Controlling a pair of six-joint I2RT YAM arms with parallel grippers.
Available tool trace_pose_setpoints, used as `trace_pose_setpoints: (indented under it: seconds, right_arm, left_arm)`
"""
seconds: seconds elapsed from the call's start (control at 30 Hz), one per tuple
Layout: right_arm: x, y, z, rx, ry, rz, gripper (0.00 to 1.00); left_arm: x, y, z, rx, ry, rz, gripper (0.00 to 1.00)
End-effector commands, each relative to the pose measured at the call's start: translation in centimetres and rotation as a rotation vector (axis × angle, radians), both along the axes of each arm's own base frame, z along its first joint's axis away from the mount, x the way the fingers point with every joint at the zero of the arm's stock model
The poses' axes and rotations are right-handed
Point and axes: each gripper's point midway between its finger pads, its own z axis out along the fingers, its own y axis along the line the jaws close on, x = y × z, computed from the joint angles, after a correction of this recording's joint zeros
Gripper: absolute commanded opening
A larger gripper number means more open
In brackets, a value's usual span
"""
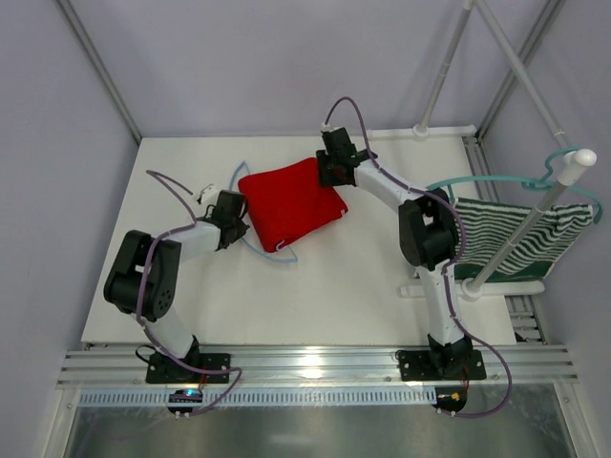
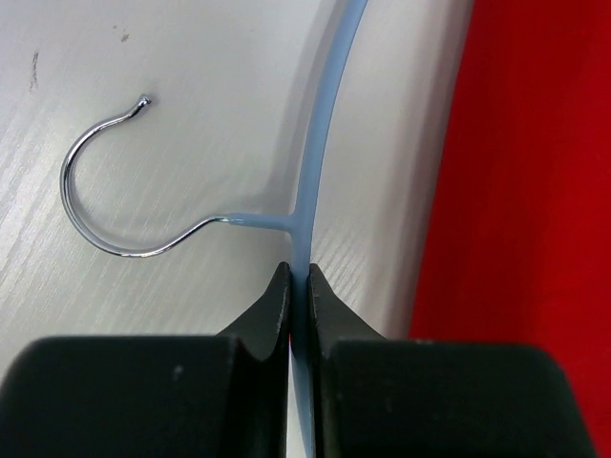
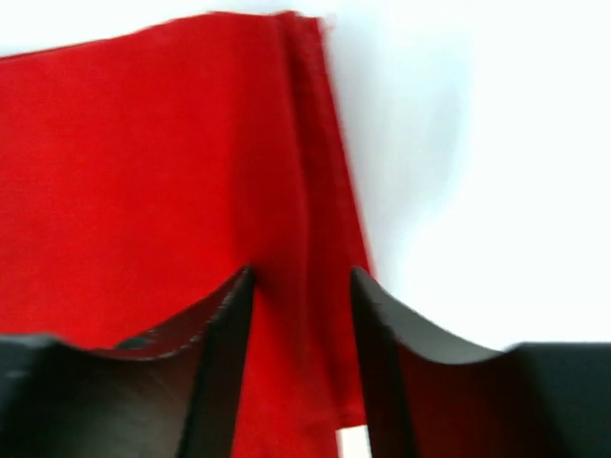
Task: Place the trousers on the hanger
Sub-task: Place trousers on hanger
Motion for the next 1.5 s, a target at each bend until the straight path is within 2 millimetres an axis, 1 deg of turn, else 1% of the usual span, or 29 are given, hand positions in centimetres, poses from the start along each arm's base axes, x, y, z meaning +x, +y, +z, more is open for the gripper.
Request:
trace_pose_setpoints:
  seconds: [0.0,0.03,0.13,0.2,0.23,0.27,0.3,0.33,0.37,0.4,0.43,0.47,0.5,0.57,0.67,0.7,0.73,0.77,0.8,0.83,0.87,0.9,0.97,1.1,1.17,1.23,1.3,1.4,1.47]
  right_arm:
    - [1.5,-1.4,-0.3,-0.006,-0.018,-0.025,0.50]
    - [1.1,-1.7,-1.1,-0.001,0.002,-0.023,0.58]
    - [0.3,-1.7,-2.1,0.038,0.039,-0.003,0.63]
    - [-0.3,-1.5,-2.6,0.059,0.064,0.002,0.63]
    - [-1.3,-1.2,-3.5,0.081,0.100,0.021,0.63]
    - [-1.8,-0.8,-3.7,0.108,0.117,0.037,0.61]
    - [-1.9,-0.5,-3.1,0.147,0.104,0.025,0.59]
    - [-3.1,-0.6,-4.2,0.154,0.138,0.020,0.56]
    - [-3.8,-0.4,-4.4,0.182,0.155,0.018,0.50]
    - [-3.8,-0.1,-3.1,0.225,0.128,-0.001,0.49]
    - [-4.3,0.0,-3.0,0.244,0.132,-0.016,0.48]
    - [-5.7,-0.3,-4.1,0.247,0.160,-0.028,0.48]
    - [-6.1,0.3,-4.0,0.276,0.154,-0.040,0.46]
    - [-7.6,0.5,-4.1,0.291,0.167,-0.053,0.45]
    - [-9.9,2.3,-3.8,0.311,0.184,-0.067,0.44]
    - [-10.9,3.3,-3.5,0.311,0.180,-0.055,0.44]
    - [-11.8,3.6,-3.7,0.308,0.189,-0.067,0.45]
    - [-12.2,3.8,-2.7,0.313,0.173,-0.071,0.46]
    - [-12.7,3.7,-2.6,0.301,0.176,-0.083,0.48]
    - [-12.9,3.0,-2.9,0.278,0.169,-0.119,0.51]
    - [-12.9,2.6,-2.1,0.287,0.157,-0.139,0.52]
    - [-13.1,1.8,-2.3,0.261,0.161,-0.161,0.53]
    - [-13.0,0.8,-1.5,0.240,0.148,-0.180,0.55]
    - [-13.7,0.9,0.5,0.261,0.138,-0.134,0.59]
    - [-14.2,0.7,0.9,0.255,0.150,-0.128,0.61]
    - [-14.1,0.4,1.7,0.234,0.128,-0.140,0.61]
    - [-14.6,0.2,1.9,0.181,0.129,-0.141,0.62]
    - [-15.0,1.3,2.5,0.232,0.142,-0.106,0.60]
    - [-15.2,1.7,2.1,0.246,0.155,-0.098,0.58]
  left_arm:
    - [-1.8,0.9,-2.6,0.013,0.117,0.047,0.00]
    - [-1.5,0.9,-2.5,0.014,0.113,0.049,0.00]
    - [-0.5,1.3,-2.0,0.047,0.117,0.048,0.00]
    - [0.0,1.7,-1.8,0.065,0.128,0.043,0.00]
    - [0.8,2.0,-1.4,0.083,0.129,0.035,0.00]
    - [1.1,2.3,-1.3,0.097,0.131,0.031,0.00]
    - [1.5,2.5,-1.2,0.110,0.129,0.025,0.00]
    - [2.0,3.0,-0.9,0.135,0.131,0.009,0.00]
    - [2.3,3.1,-0.8,0.145,0.129,-0.004,0.00]
    - [2.5,3.2,-0.7,0.153,0.125,-0.026,0.00]
    - [2.7,3.4,-0.6,0.172,0.127,-0.063,0.00]
    - [3.2,3.1,-0.3,0.173,0.110,-0.093,0.00]
    - [3.2,3.1,-0.2,0.180,0.109,-0.106,0.00]
    - [3.6,2.5,0.3,0.165,0.096,-0.153,0.00]
    - [4.1,1.5,1.5,0.152,0.072,-0.228,0.00]
    - [3.9,1.3,1.5,0.150,0.079,-0.251,0.00]
    - [3.9,1.4,1.6,0.159,0.083,-0.259,0.00]
    - [3.8,1.6,1.7,0.180,0.088,-0.276,0.00]
    - [3.5,1.7,1.6,0.190,0.099,-0.287,0.00]
    - [3.3,1.7,1.5,0.195,0.105,-0.295,0.00]
    - [3.1,1.9,1.4,0.202,0.112,-0.299,0.00]
    - [2.8,2.0,1.3,0.194,0.117,-0.299,0.00]
    - [2.6,1.9,1.3,0.190,0.114,-0.305,0.00]
    - [2.4,1.8,1.3,0.191,0.121,-0.313,0.00]
    - [2.5,1.8,1.2,0.190,0.128,-0.314,0.00]
    - [2.5,1.8,1.1,0.189,0.129,-0.313,0.00]
    - [2.5,1.8,1.0,0.189,0.129,-0.313,0.00]
    - [2.4,1.9,0.9,0.190,0.139,-0.307,0.01]
    - [2.2,1.9,0.9,0.188,0.139,-0.305,0.00]
